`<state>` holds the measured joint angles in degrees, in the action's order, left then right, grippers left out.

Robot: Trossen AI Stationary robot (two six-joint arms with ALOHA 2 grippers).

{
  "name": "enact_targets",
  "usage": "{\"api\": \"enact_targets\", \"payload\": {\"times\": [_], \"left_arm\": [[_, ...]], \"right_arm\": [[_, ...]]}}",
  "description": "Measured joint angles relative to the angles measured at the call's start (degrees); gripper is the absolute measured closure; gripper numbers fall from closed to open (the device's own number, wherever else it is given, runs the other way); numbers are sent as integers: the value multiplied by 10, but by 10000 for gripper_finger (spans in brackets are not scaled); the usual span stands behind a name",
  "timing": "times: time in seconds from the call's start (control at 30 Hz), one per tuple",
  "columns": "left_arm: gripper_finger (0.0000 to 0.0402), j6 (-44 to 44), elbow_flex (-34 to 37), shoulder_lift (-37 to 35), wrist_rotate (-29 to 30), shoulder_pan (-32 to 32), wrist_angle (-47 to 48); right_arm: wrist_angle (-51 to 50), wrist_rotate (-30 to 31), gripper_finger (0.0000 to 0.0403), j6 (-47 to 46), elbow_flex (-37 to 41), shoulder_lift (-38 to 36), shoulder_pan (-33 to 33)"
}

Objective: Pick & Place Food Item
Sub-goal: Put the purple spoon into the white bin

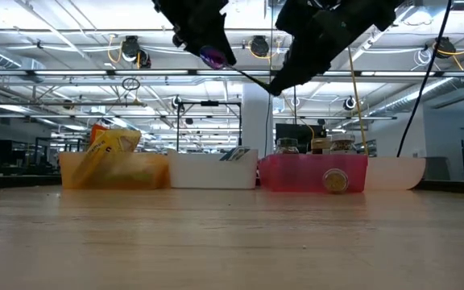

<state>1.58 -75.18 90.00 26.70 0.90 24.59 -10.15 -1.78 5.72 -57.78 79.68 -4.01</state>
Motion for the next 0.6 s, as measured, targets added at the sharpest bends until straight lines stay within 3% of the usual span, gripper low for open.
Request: {"api": "enact_targets", "payload": {"times": [0.37, 0.6], "left_arm": [[161, 17, 0, 9, -1, 0, 37], [161, -9, 0, 3, 29, -2, -13]], "right_arm": [[-3, 1, 403, -3, 1, -32, 0], [-17, 1, 403, -16, 0, -26, 0]]}}
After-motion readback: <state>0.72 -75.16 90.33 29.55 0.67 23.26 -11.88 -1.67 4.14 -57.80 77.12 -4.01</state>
